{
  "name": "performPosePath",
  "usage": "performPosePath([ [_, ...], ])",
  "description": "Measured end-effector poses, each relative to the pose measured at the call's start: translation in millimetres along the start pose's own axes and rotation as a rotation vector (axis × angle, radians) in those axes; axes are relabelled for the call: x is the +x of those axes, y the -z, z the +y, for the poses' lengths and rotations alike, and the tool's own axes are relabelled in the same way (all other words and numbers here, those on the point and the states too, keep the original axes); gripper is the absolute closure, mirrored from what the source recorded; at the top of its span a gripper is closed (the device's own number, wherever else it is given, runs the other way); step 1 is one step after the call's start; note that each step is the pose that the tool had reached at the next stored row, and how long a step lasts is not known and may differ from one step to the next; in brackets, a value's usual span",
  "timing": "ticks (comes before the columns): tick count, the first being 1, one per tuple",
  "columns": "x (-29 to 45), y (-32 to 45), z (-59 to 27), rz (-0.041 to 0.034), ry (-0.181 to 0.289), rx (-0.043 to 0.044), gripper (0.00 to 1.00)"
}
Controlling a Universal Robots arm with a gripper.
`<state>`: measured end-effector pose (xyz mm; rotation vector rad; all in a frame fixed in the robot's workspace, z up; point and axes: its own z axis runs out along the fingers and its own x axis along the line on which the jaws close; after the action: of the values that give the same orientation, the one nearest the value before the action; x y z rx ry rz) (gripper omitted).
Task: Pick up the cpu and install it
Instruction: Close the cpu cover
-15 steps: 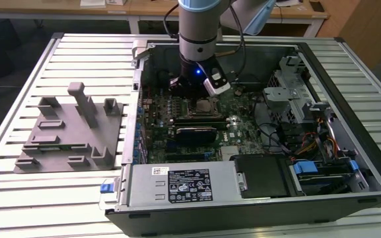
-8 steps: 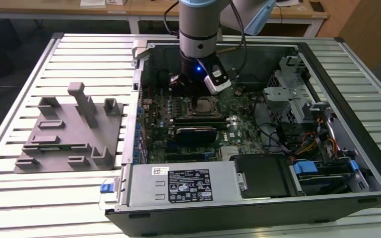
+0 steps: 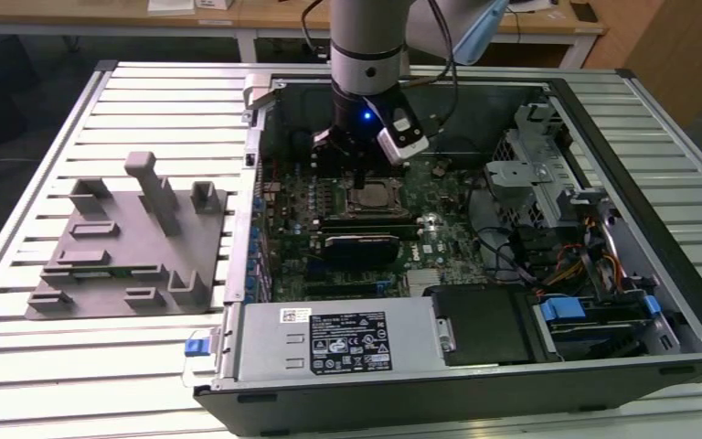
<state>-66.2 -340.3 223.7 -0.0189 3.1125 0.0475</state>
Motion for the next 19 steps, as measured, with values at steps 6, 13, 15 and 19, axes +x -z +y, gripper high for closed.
performPosePath([
  [6,-0.6,0.4,0.0,-0.0002,0.000,-0.0001,0.89],
  [13,-25.4,-0.3,-0.3,0.0008,0.000,0.0000,0.89],
  [15,-29.3,-0.3,-0.4,0.0013,0.000,0.0003,0.89],
  [19,-30.2,4.2,-0.2,0.0014,0.000,0.0005,0.89],
])
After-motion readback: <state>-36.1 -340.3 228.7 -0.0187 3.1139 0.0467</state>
